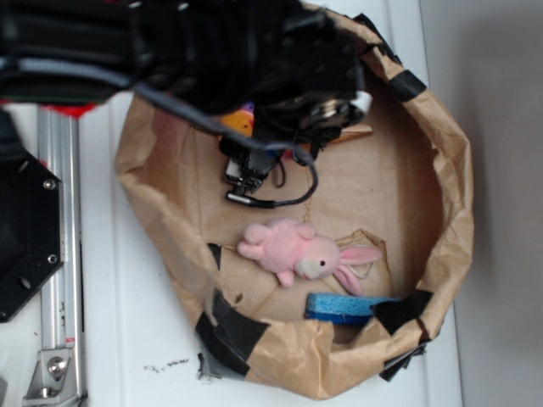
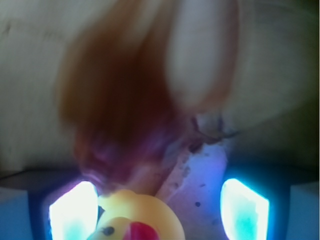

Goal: Grab the yellow duck.

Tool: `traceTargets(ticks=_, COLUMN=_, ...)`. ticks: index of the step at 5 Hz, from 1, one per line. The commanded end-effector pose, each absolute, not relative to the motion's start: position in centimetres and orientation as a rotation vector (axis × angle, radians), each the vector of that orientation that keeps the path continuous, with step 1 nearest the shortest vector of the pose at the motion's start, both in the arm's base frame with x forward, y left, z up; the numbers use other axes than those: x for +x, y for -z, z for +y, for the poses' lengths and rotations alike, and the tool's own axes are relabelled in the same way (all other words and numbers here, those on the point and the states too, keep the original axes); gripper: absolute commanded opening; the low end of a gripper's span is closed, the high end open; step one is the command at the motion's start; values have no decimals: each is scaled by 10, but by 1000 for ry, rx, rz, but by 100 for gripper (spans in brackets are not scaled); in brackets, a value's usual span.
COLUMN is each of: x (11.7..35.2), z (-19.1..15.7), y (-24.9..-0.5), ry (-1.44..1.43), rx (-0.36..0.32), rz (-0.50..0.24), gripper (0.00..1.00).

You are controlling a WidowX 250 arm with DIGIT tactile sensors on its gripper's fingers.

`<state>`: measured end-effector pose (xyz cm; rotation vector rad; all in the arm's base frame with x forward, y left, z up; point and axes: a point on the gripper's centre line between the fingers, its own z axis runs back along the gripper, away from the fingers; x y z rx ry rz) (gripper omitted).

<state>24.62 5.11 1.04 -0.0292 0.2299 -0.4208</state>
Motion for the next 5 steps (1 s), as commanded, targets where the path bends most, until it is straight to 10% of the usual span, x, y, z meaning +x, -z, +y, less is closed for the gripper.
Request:
traceTargets(ticks=1, x=243, z=47, y=-16, ry=481, rx=-142, rz=166, gripper=100)
traceTargets(ticks=2, x=242, z=45, y=-17, ry=480, rx=-121, rz=160, gripper=89)
traceTargets(ticks=3, x=241, z=48, y=-19, ry=455, rx=-130, rz=134, gripper=0)
traceTargets(ticks=5, x=240, z=47, y=-21, ry=464, rx=-116, rz=120, gripper=0)
